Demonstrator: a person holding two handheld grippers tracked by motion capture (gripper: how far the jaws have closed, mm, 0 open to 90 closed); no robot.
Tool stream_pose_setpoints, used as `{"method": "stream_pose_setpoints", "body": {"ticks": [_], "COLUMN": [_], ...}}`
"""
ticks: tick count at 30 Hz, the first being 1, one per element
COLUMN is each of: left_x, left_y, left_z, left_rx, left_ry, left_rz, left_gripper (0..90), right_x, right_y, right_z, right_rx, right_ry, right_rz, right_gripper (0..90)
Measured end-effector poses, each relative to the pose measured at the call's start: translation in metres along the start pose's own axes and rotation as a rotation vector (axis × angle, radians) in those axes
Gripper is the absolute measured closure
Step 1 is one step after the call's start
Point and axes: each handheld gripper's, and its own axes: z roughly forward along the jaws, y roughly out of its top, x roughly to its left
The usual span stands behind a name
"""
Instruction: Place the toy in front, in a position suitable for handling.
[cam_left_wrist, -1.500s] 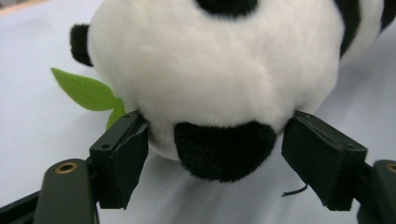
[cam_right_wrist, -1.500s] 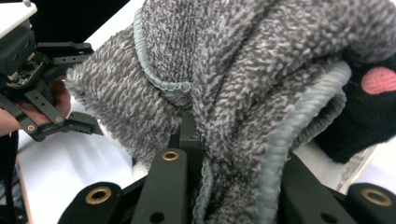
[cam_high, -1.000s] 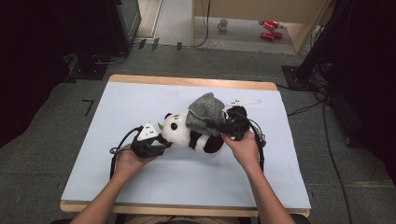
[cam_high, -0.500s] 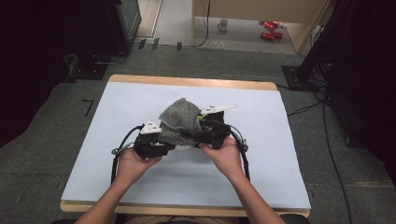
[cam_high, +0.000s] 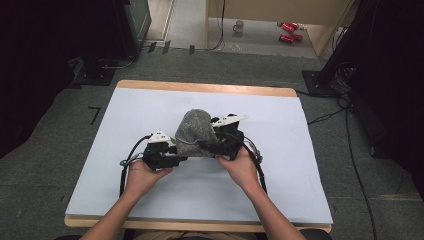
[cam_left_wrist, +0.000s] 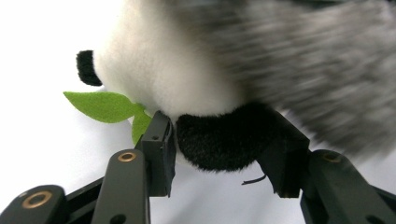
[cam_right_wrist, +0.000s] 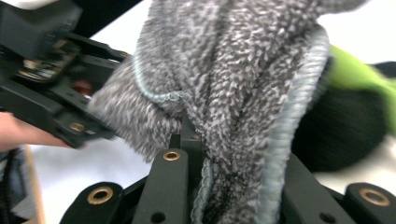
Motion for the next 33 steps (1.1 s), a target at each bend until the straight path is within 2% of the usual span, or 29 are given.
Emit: {"method": "stream_pose_setpoints", "body": {"ticks": [1,7,16,22,25,30,33], "left_x": [0.002,0.007,0.01,0.014,0.014,0.01,0.011], "left_y": [0.0,0.002,0.003,0.005,0.007,0.013,0.018], "left_z": [0.0,0.002,0.002,0.004,0.004,0.003,0.001], "left_rx": [-0.007,-0.04,-0.047,-0.056,-0.077,-0.103,-0.127], "left_ry": [-0.006,-0.019,-0.015,-0.015,-0.011,0.015,-0.006], "left_rz": [-0.004,-0.003,0.015,0.01,0.009,0.053,0.066], "left_gripper": [50.5,50.0,50.0,49.4,46.5,38.5,29.4], "right_x": [-0.008,-0.023,-0.028,-0.036,-0.041,-0.044,-0.048], "right_y": [-0.001,-0.002,-0.003,-0.006,-0.008,-0.01,-0.012], "right_z": [-0.004,-0.014,-0.023,-0.037,-0.047,-0.047,-0.048], "right_rx": [-0.002,-0.013,-0.011,-0.024,-0.033,-0.036,-0.045], "right_ry": [-0.016,-0.021,-0.047,-0.069,-0.085,-0.106,-0.102], "right_rz": [0.018,0.046,0.042,0.08,0.099,0.104,0.113], "right_gripper": [78.6,78.8,78.7,78.7,78.7,78.7,78.8]}}
